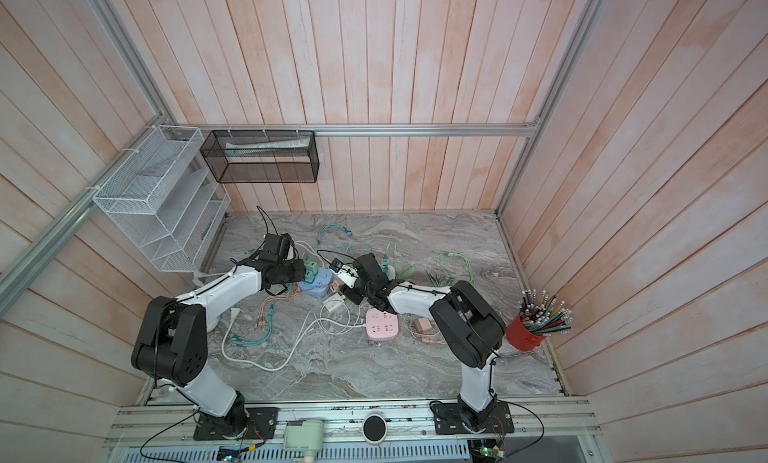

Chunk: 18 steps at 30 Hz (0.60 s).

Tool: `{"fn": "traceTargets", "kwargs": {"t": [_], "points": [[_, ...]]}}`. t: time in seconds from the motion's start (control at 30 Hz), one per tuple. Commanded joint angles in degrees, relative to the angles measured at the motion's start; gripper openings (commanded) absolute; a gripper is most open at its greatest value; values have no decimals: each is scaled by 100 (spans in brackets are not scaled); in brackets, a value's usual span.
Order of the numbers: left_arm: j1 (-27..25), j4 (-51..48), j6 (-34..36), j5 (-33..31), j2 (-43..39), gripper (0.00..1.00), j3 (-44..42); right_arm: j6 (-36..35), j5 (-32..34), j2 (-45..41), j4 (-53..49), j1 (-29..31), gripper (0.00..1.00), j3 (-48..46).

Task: Pull the plug off the socket
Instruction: 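Lower the peach charger onto the table and open the right gripper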

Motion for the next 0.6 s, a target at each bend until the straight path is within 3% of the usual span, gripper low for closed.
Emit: {"fn": "traceTargets", "kwargs": {"t": [0.0,0.17,0.33,0.57], "points": [[-30,-544,-5,-257,-79,48,-168,181,-21,-202,318,41,52,-3],[-106,-601,-31,-266,-191,50,-130,489,-278,114,338,-91,53,550],[-119,-615,-140,-191,-415,57,-145,737,-854,792,-291,-221,51,1547],[-119,-566,92,546,-671,60,-97,932,-1188,1036,-233,-221,47,1510]]}}
